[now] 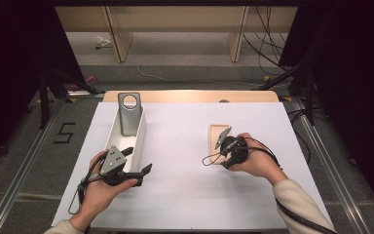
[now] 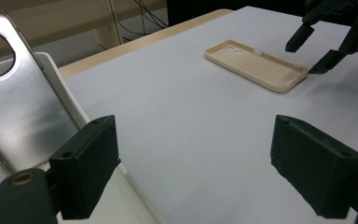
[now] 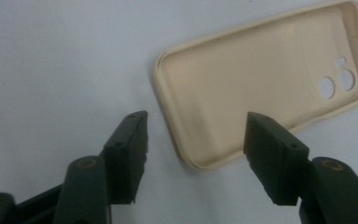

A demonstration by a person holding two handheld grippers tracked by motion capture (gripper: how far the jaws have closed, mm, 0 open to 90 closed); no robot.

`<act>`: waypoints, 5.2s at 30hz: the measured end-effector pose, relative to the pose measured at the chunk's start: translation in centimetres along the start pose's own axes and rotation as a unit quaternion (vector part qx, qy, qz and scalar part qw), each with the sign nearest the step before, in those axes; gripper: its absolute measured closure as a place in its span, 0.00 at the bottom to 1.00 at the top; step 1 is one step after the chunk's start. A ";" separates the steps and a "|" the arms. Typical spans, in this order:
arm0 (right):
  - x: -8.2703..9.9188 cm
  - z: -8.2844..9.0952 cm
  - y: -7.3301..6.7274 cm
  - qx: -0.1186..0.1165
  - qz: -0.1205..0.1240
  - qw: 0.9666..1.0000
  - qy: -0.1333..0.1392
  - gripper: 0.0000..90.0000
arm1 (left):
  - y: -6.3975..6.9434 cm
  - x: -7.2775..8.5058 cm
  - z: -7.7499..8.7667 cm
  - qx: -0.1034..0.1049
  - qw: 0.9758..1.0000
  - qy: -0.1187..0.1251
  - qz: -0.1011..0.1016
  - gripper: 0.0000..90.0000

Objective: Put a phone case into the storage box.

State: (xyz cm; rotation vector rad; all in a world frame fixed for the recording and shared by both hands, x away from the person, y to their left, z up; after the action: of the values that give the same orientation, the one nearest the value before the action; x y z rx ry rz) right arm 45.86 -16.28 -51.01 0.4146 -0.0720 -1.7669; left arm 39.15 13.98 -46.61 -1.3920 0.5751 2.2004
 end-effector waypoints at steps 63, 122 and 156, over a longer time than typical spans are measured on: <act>0.1 -2.2 -0.4 0.010 0.126 0.987 -0.104 0.73 | 0.1 0.1 -0.1 0.005 1.000 -0.003 -0.001 0.17; -1.0 0.5 -2.7 0.031 0.181 0.982 -0.053 0.97 | 0.8 -0.5 -0.6 0.016 1.000 -0.001 0.004 0.17; -2.4 3.1 -7.1 0.063 0.196 0.978 0.031 0.97 | 6.2 -7.6 -11.2 0.081 0.995 -0.040 0.035 0.29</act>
State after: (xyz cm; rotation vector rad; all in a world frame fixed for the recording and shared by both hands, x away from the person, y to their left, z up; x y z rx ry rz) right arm 38.69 -12.80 -49.48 0.5089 -0.2087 -1.3628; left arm 46.34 1.32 -43.51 -1.2124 0.7653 2.1974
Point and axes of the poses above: each handheld gripper's, and its own axes: z roughly backward along the jaws, x roughly out of its underside, y roughly to its right, the point moved 8 cm from there along -z, roughly forward along the jaws, and after that the axes turned 8 degrees about z, right-handed, at the moved point
